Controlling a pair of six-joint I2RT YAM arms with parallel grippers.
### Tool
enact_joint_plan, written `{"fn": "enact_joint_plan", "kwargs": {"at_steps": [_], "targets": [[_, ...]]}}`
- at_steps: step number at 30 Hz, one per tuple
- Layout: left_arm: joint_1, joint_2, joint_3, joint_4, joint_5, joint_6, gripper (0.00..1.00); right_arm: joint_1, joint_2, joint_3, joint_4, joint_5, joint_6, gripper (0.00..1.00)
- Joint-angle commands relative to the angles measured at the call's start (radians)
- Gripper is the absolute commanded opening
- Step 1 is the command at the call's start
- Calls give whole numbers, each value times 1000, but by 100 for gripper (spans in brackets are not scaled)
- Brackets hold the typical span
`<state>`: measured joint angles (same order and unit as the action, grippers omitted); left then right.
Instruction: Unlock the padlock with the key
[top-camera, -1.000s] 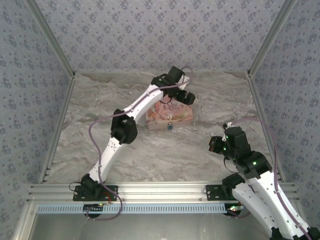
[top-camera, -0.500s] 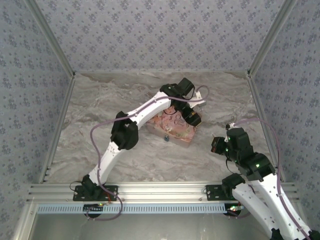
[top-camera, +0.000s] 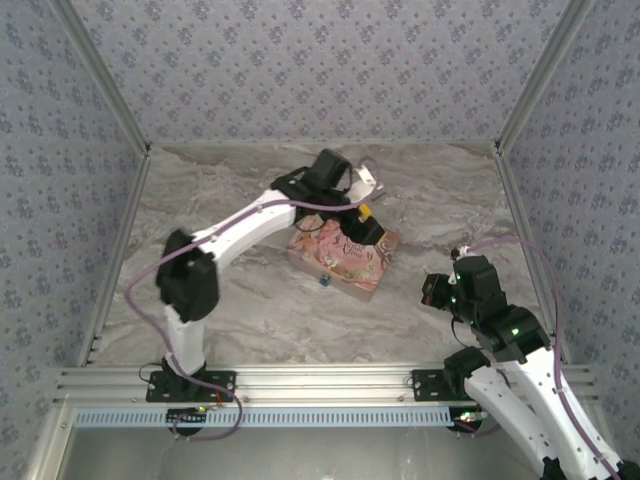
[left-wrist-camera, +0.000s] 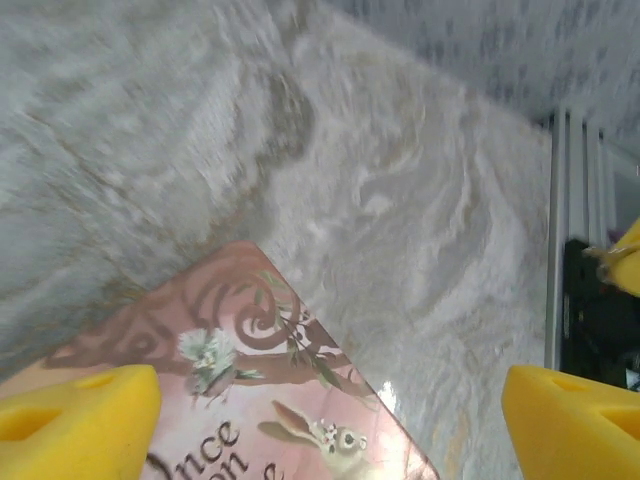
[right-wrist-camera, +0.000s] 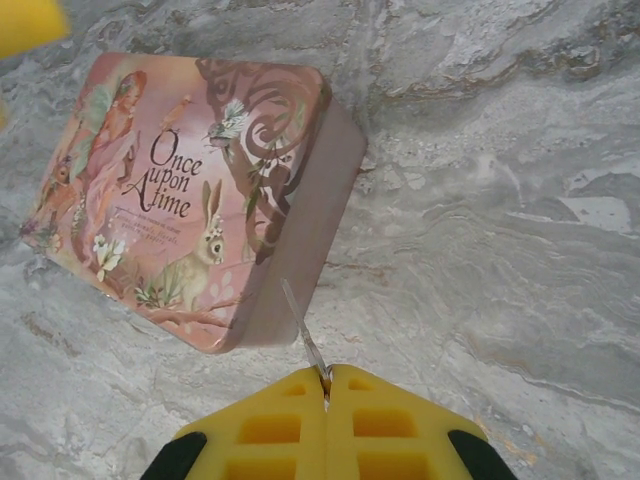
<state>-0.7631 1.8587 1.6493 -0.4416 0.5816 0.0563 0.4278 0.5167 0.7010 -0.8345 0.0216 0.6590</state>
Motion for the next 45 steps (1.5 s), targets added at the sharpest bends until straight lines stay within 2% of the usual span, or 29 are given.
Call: {"fn": "enact_joint_plan", "kwargs": {"at_steps": [1,5,9,14,19,23,26,36,45], "targets": [[33,-199,-228,272,-49,-108,91,-4,5,-33,78,-58,11,0],[57,-405,-502,325,-142,-161,94,-3,63,-64,184,-126,15,0],[58,-574,-741,399,-172,-258,95,4,159,-82,326,-206,21,0],[63,-690,-950,453,-229,-394,99,17,283,-90,461,-251,24,0],[67,-607,-986,449,-158,-406,99,20,394,-77,556,-307,16,0],[75,-481,-1023,595,-82,-404,98,20,477,-49,583,-349,-10,0],[80,-394,-1030,709,-31,-420,92,18,506,-45,609,-354,-19,0],[90,-280,-1048,901,-21,-429,83,5,581,-61,720,-371,-18,0],[102,-228,-1043,952,14,-434,69,5,641,-77,811,-362,-4,0]]}}
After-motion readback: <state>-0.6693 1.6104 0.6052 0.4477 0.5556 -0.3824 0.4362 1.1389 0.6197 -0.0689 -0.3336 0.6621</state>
